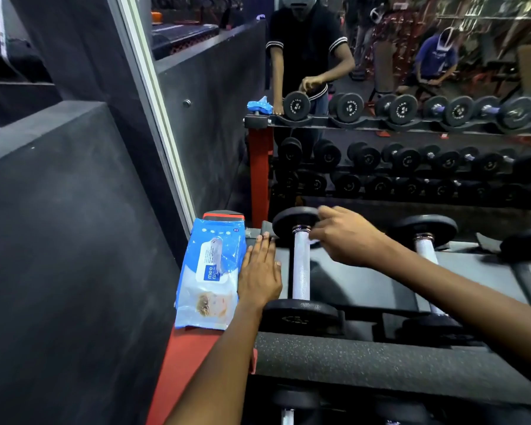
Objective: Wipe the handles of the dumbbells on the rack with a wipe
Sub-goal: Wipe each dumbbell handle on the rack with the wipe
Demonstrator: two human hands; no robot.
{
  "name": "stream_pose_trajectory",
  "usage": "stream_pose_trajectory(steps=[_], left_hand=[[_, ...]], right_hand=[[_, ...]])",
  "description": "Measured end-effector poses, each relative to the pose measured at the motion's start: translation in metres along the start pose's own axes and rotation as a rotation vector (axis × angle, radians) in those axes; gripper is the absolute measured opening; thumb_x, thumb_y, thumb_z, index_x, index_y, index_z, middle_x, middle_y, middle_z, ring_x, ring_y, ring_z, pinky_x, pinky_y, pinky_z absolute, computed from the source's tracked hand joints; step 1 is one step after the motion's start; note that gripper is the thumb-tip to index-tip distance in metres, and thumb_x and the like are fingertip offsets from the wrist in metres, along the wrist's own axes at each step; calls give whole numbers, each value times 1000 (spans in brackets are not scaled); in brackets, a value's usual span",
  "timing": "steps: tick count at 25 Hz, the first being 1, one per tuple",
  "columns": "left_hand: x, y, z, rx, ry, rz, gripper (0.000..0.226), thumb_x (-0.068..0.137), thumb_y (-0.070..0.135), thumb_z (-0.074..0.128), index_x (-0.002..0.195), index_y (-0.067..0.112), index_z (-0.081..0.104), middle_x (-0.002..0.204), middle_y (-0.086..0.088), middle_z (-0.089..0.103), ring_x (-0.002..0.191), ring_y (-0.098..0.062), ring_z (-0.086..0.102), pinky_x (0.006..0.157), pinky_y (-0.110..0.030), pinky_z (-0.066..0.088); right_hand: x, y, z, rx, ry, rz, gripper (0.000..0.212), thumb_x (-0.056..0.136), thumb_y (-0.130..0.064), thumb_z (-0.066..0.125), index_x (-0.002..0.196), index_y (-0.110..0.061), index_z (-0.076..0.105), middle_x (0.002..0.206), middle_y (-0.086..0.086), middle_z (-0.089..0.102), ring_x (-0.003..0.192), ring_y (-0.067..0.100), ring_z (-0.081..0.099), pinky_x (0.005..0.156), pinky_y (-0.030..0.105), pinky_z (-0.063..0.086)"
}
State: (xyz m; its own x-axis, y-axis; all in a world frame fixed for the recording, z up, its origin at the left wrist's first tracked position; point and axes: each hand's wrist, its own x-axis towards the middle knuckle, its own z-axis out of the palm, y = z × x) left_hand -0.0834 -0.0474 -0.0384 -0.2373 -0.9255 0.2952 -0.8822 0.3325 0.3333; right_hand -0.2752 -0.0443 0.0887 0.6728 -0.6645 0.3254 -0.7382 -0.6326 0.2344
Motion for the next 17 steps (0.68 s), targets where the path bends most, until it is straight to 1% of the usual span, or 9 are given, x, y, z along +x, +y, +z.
stream_pose_trajectory(steps=[1,2,3,4,5,7,10,14,17], left_hand=[[0,-1,1,1,9,1,65,90,35,21,140,2,47,148,-13,43,138,-27,40,114,-39,19],[0,-2,2,11,25,3,64,90,35,24,138,1,49,146,-14,46,136,-28,43,115,-39,21],[-1,-2,3,25,21,7,62,90,35,28,135,1,52,143,-14,50,133,-28,47,115,-37,24],[0,-2,2,44,-11,15,61,89,35,32,134,2,54,141,-13,52,131,-28,49,114,-37,24],[-1,-2,2,52,-24,19,61,88,36,34,133,2,55,140,-13,53,130,-28,50,111,-37,22],[-2,-2,4,52,-6,29,61,86,37,35,133,2,56,140,-12,54,129,-27,51,108,-37,21],[0,-4,6,73,26,49,61,86,37,36,133,3,55,140,-10,53,129,-26,51,108,-36,21],[1,-5,6,68,7,33,61,88,37,34,134,2,55,141,-11,53,130,-27,50,109,-36,17],[1,-6,9,78,31,55,61,88,37,34,133,3,55,140,-11,54,130,-27,51,110,-36,19]], right_hand=[[-12,-5,-2,193,40,284,31,74,-9,42,77,-18,72,74,-2,69,86,21,60,67,32,52],[-19,-10,2,469,50,657,33,79,-4,42,86,-13,73,80,7,71,79,24,63,68,36,55],[-21,-18,6,855,55,1023,31,82,1,41,92,-6,69,86,14,71,72,25,65,67,36,57],[-18,-23,15,1264,58,1283,26,85,5,38,92,0,63,88,19,68,66,26,64,63,35,57],[-12,-26,24,1590,47,1434,20,87,7,36,88,1,55,86,19,63,63,26,63,60,33,57],[4,-25,26,1847,-40,1495,19,89,3,34,76,-8,44,76,9,48,64,21,53,61,30,50],[24,-23,10,1795,-187,1382,20,89,-12,43,70,-17,46,63,0,42,57,13,36,60,26,31],[33,-30,6,1958,-161,1429,23,92,-13,44,71,-13,53,67,3,50,59,16,48,57,28,47],[34,-30,15,1804,-92,1468,12,87,-13,53,75,-13,56,70,2,49,61,14,44,55,24,39]])
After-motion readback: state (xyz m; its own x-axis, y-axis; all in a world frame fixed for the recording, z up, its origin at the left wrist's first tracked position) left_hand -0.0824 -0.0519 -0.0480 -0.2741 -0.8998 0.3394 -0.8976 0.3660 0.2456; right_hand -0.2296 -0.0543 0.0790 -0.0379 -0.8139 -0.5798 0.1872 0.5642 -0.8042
